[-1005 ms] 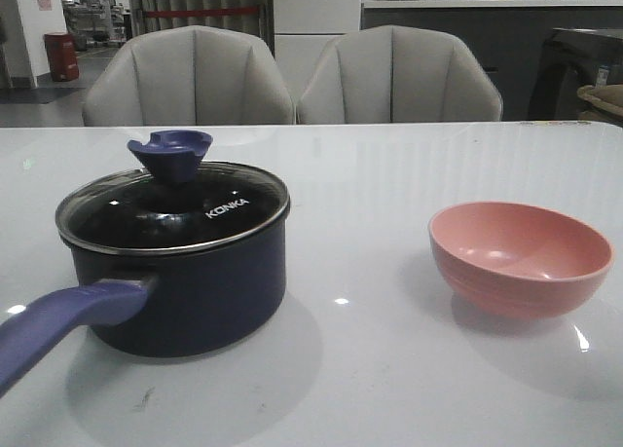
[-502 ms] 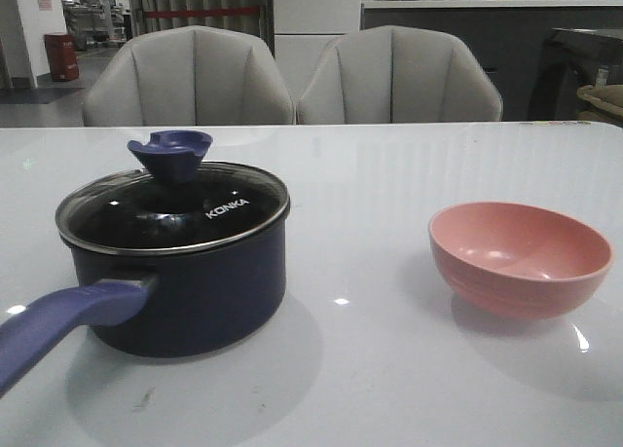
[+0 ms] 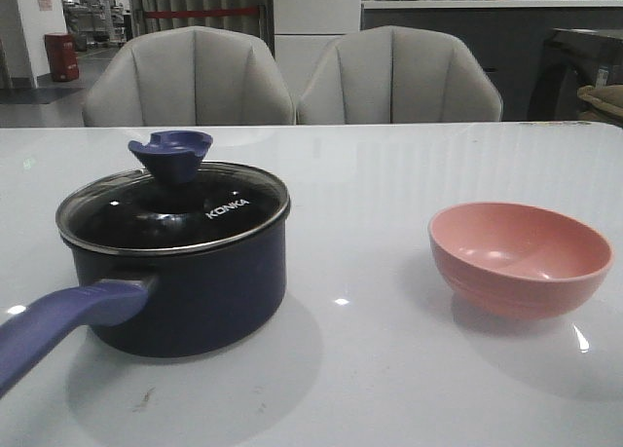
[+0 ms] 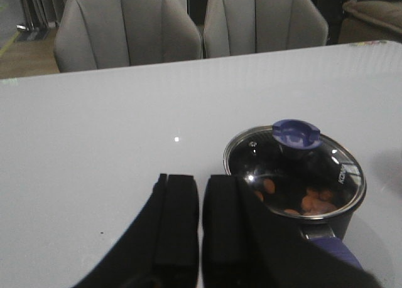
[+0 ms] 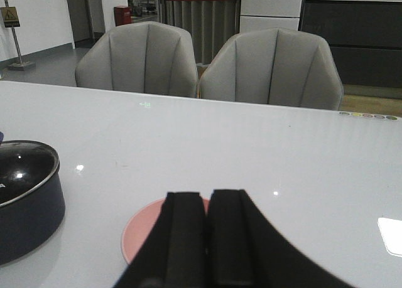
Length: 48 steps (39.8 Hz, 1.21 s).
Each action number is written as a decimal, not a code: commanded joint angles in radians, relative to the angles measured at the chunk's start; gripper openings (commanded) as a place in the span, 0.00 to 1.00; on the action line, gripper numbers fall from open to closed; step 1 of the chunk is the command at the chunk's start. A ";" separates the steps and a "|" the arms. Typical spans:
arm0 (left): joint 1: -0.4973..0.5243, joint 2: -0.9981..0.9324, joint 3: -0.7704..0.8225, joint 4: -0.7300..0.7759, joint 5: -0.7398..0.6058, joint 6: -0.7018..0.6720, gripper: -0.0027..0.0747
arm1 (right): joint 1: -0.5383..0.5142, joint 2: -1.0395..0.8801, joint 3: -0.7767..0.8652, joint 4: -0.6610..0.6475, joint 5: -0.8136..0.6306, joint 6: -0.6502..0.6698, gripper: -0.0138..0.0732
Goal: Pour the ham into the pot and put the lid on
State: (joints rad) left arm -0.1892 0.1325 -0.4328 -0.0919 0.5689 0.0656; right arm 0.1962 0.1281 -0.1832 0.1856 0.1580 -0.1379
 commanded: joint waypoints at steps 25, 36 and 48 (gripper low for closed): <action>0.003 -0.050 0.093 -0.004 -0.153 -0.002 0.18 | 0.001 0.008 -0.025 0.003 -0.074 -0.009 0.32; 0.119 -0.153 0.222 0.057 -0.273 -0.002 0.18 | 0.001 0.008 -0.025 0.003 -0.074 -0.009 0.32; 0.222 -0.160 0.423 0.065 -0.543 -0.111 0.18 | 0.001 0.008 -0.025 0.003 -0.071 -0.009 0.32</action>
State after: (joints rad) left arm 0.0327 -0.0059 -0.0137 -0.0335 0.1783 -0.0115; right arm 0.1962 0.1281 -0.1832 0.1856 0.1599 -0.1379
